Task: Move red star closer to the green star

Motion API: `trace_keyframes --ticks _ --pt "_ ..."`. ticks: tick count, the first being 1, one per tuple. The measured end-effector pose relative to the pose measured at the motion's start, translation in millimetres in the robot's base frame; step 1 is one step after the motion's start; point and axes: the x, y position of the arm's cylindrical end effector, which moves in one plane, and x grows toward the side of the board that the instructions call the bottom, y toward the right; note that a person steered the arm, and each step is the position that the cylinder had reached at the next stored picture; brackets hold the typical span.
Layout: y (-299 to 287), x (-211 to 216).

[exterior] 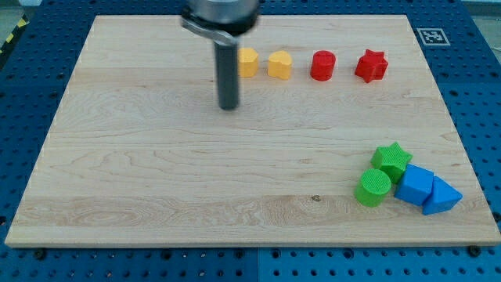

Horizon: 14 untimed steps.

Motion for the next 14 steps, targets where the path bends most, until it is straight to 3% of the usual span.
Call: trace_keyframes --ticks 1,2,4,6,8,12,14 --pt "-25.6 -67.6" --pt "24.0 -108.2" --pt "159.5 -110.9" --pt "215.1 -108.9" --pt "289.3 -96.5" --pt "231.5 -52.3" --pt "229.0 16.5"
